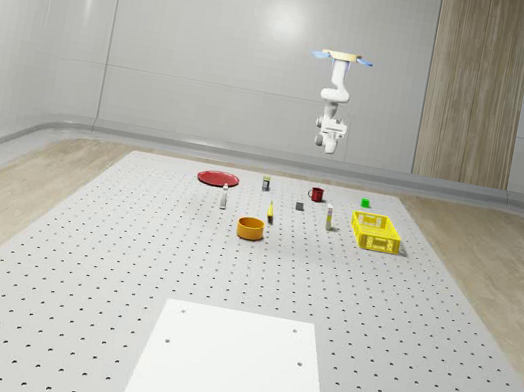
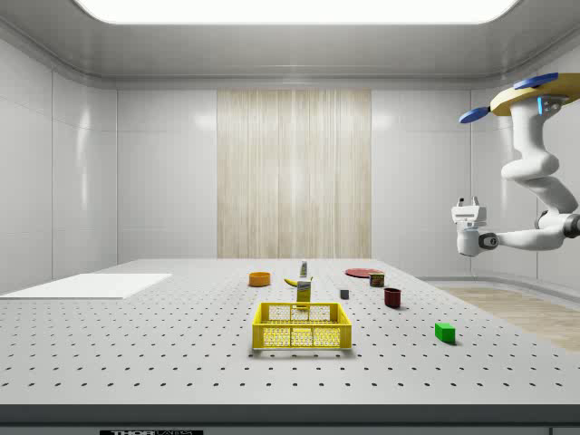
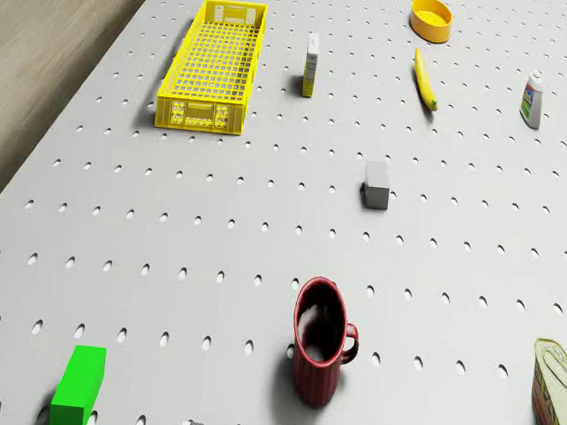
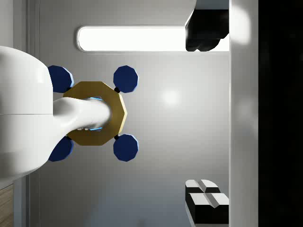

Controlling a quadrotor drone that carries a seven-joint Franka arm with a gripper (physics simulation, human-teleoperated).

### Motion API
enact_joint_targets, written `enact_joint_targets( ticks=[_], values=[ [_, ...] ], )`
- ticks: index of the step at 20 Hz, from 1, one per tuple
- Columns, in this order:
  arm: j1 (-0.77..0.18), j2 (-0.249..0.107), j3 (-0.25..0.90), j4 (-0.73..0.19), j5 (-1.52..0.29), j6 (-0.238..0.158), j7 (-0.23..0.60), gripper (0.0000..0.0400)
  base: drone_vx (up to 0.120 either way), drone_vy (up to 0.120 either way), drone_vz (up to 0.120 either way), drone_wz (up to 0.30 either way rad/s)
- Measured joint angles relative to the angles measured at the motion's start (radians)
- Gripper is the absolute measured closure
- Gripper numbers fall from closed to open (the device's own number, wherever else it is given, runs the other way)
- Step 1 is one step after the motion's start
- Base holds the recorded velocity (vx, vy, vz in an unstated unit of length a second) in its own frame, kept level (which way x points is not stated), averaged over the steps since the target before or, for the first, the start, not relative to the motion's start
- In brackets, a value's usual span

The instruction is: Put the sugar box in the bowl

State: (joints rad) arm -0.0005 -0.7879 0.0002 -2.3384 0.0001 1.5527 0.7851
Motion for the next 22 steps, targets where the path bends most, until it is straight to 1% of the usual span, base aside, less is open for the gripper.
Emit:
enact_joint_targets(
  ticks=[4, 6, 11, 16, 22],
  values=[
    [-0.002, 0.013, 0.001, 0.085, 0.001, -0.069, -0.001, 0.0000, 0.000, -0.010, 0.000, 0.000],
    [-0.003, 0.025, 0.001, 0.128, 0.001, -0.098, -0.002, 0.0000, 0.000, -0.120, 0.000, 0.000],
    [-0.004, 0.059, 0.002, 0.222, 0.002, -0.154, -0.002, 0.0000, 0.120, 0.000, 0.000, 0.000],
    [-0.005, 0.079, 0.003, 0.273, 0.002, -0.182, -0.003, 0.0000, 0.120, 0.000, 0.000, 0.000],
    [-0.006, 0.085, 0.004, 0.293, 0.002, -0.191, -0.003, 0.0000, 0.120, 0.000, 0.000, 0.000]
  ],
)
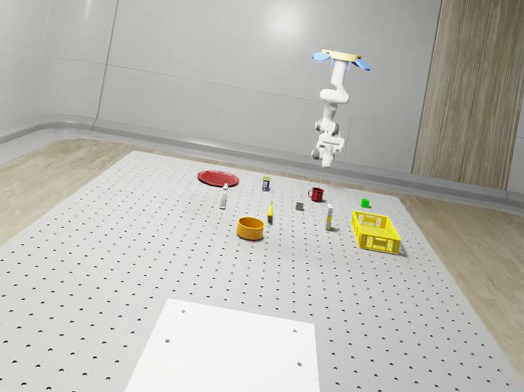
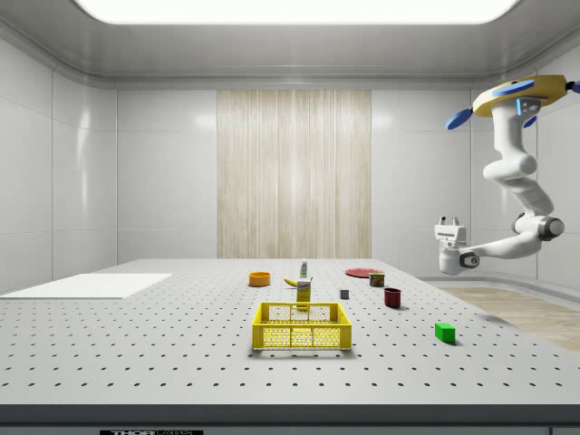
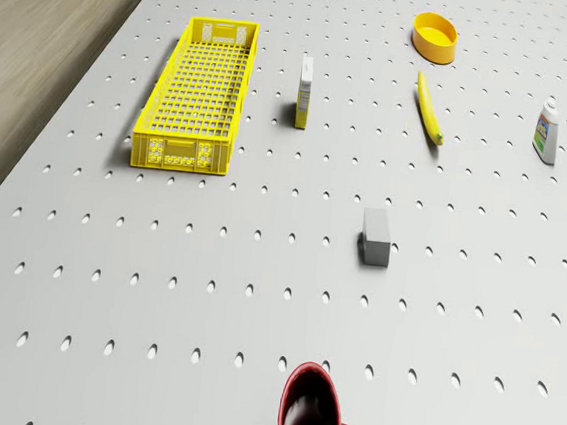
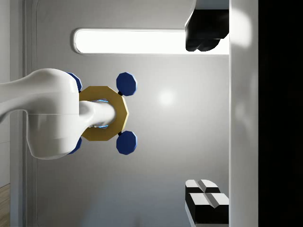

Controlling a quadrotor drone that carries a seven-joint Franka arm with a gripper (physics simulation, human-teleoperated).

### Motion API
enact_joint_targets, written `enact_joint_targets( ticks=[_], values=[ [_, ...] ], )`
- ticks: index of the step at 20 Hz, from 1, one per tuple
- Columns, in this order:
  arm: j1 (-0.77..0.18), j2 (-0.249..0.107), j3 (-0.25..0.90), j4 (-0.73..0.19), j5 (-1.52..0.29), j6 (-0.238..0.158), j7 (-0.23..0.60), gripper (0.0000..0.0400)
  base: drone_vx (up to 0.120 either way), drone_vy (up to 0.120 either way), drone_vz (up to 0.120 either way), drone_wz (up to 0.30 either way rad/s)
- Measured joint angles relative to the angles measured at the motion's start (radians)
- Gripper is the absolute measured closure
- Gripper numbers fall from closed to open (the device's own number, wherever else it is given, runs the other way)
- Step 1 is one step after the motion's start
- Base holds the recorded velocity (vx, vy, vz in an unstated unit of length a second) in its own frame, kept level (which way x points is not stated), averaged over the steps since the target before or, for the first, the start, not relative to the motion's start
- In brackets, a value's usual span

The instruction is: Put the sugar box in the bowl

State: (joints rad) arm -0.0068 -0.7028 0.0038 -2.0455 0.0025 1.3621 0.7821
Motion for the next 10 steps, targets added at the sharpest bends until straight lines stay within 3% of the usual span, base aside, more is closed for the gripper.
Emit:
enact_joint_targets(
  ticks=[10],
  values=[
    [-0.001, -0.002, 0.001, 0.002, 0.000, 0.003, -0.001, 0.0000, 0.120, 0.000, 0.000, 0.000]
  ],
)
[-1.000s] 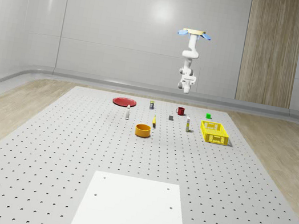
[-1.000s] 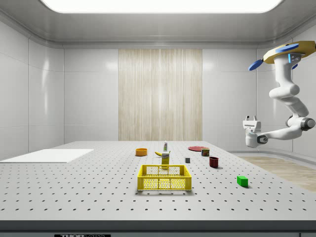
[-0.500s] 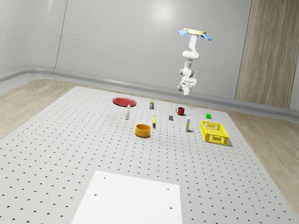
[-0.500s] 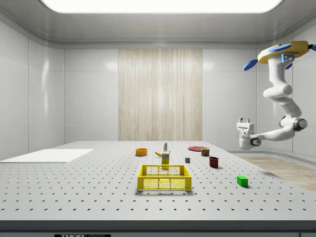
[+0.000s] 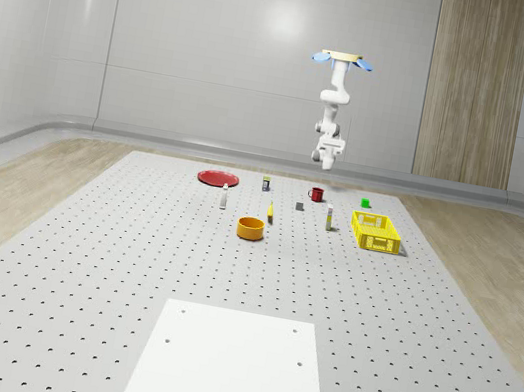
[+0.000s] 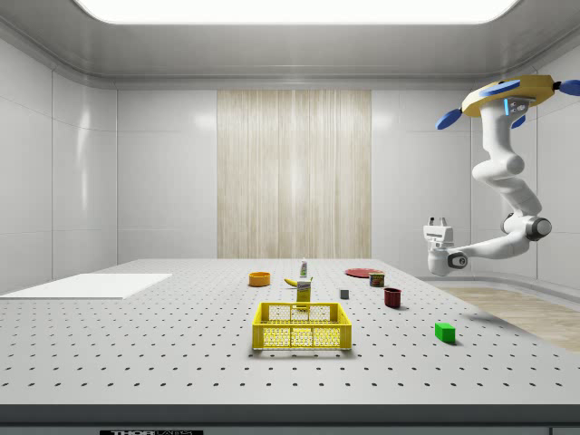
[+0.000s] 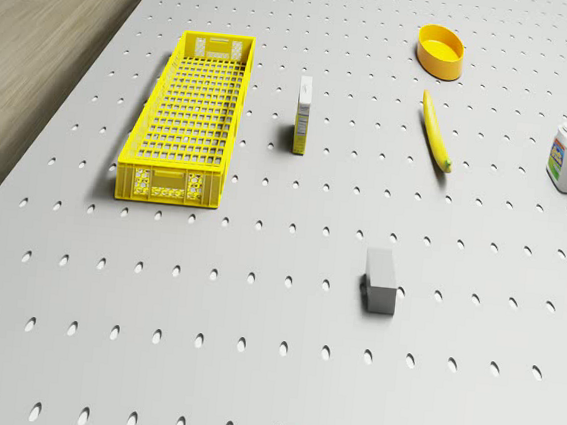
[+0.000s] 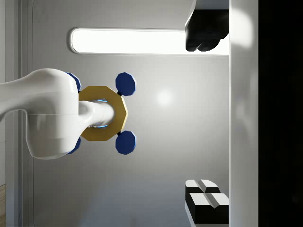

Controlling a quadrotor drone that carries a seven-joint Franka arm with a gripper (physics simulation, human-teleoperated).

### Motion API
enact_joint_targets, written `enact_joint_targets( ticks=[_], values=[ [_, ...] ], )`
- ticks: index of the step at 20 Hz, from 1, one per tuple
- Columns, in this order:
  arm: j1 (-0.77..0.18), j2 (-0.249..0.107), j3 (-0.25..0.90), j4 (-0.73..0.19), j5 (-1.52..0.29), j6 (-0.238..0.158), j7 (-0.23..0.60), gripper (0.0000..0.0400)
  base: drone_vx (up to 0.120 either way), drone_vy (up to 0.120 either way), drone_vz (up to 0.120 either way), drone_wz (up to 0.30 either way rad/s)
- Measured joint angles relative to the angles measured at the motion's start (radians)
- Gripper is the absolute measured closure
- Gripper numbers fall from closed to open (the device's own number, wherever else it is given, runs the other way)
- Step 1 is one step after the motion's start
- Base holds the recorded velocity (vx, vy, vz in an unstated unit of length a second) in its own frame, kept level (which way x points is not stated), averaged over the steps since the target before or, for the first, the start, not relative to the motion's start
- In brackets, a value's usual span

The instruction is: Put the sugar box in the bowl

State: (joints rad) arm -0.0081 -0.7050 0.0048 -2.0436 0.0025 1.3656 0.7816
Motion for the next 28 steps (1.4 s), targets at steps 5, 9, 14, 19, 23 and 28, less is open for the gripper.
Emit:
enact_joint_targets(
  ticks=[5, 9, 14, 19, 23, 28],
  values=[
    [-0.001, -0.002, 0.001, -0.002, -0.001, 0.003, 0.000, 0.0000, 0.120, 0.000, 0.000, 0.000],
    [-0.001, -0.004, 0.002, -0.004, -0.002, 0.006, 0.000, 0.0000, 0.120, 0.000, 0.000, 0.000],
    [-0.002, -0.007, 0.004, -0.007, -0.005, 0.010, 0.000, 0.0000, 0.120, 0.000, 0.000, 0.000],
    [-0.004, -0.010, 0.010, -0.009, -0.013, 0.014, 0.001, 0.0000, 0.120, 0.000, 0.000, 0.000],
    [-0.007, -0.012, 0.020, -0.011, -0.027, 0.017, 0.003, 0.0000, 0.120, 0.000, 0.000, 0.000],
    [-0.015, -0.015, 0.046, -0.015, -0.063, 0.021, 0.008, 0.0000, 0.120, 0.000, 0.000, 0.000]
  ],
)
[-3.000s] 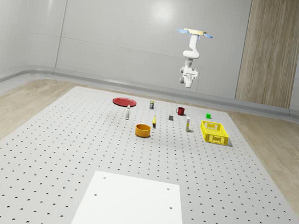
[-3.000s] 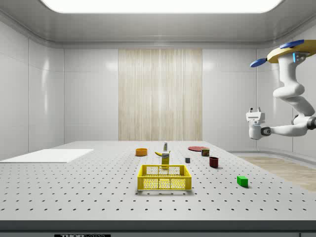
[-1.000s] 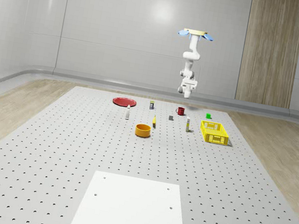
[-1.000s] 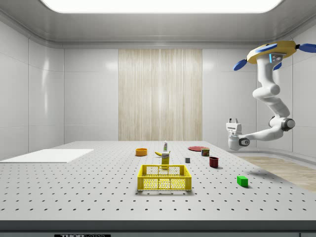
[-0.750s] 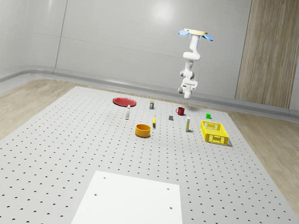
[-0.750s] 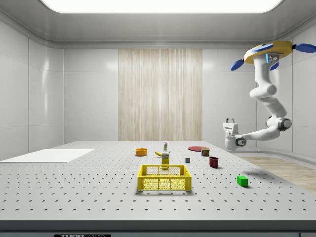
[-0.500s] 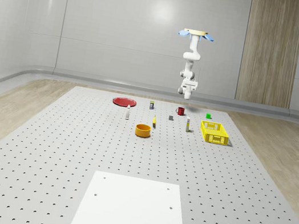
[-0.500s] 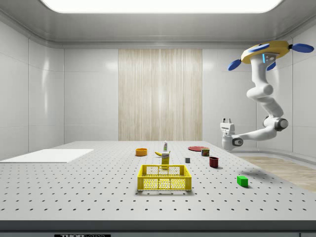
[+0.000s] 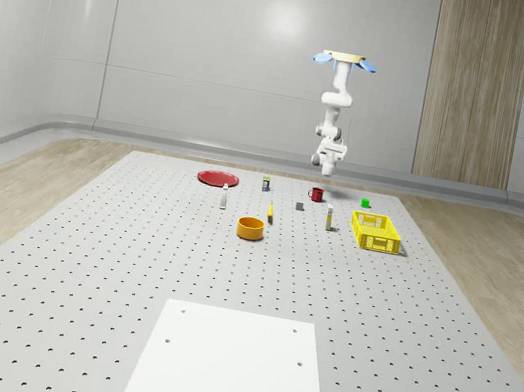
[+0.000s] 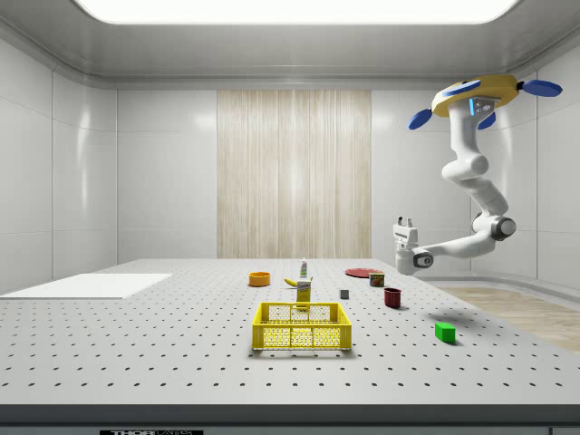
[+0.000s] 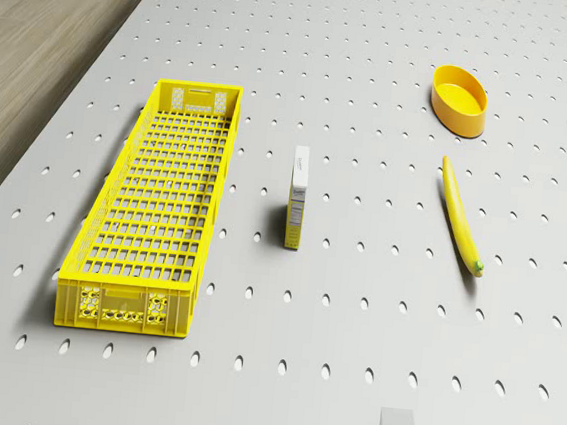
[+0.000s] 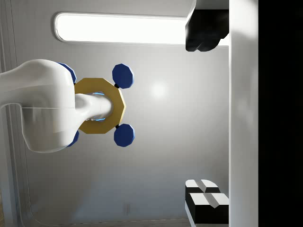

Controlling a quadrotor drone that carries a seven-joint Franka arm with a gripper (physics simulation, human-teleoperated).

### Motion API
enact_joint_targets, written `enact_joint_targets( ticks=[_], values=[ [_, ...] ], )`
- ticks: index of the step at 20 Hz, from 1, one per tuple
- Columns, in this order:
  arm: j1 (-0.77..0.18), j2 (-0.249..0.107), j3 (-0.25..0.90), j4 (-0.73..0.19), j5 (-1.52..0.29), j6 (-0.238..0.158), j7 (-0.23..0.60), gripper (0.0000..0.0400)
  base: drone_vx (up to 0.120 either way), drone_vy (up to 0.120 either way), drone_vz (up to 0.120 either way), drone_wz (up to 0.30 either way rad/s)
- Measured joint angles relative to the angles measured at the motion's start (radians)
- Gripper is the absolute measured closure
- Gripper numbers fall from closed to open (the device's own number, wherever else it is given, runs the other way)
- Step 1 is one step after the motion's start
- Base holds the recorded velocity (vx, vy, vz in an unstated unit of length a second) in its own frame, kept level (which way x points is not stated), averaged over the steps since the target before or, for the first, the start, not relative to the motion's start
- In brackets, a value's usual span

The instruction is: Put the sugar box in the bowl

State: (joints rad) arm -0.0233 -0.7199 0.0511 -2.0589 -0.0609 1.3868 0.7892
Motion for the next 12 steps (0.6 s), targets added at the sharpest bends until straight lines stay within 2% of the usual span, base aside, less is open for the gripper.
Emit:
enact_joint_targets(
  ticks=[2, 7, 9, 12],
  values=[
    [-0.006, -0.001, 0.018, -0.003, -0.026, 0.002, 0.003, 0.0000, 0.120, 0.000, 0.000, 0.000],
    [-0.032, -0.007, 0.103, -0.019, -0.145, 0.008, 0.020, 0.0000, 0.120, 0.000, -0.096, 0.000],
    [-0.050, -0.012, 0.160, -0.035, -0.226, 0.012, 0.031, 0.0000, 0.120, 0.000, -0.040, 0.000],
    [-0.091, -0.025, 0.283, -0.087, -0.405, 0.020, 0.059, 0.0000, 0.120, 0.000, -0.120, 0.000]
  ],
)
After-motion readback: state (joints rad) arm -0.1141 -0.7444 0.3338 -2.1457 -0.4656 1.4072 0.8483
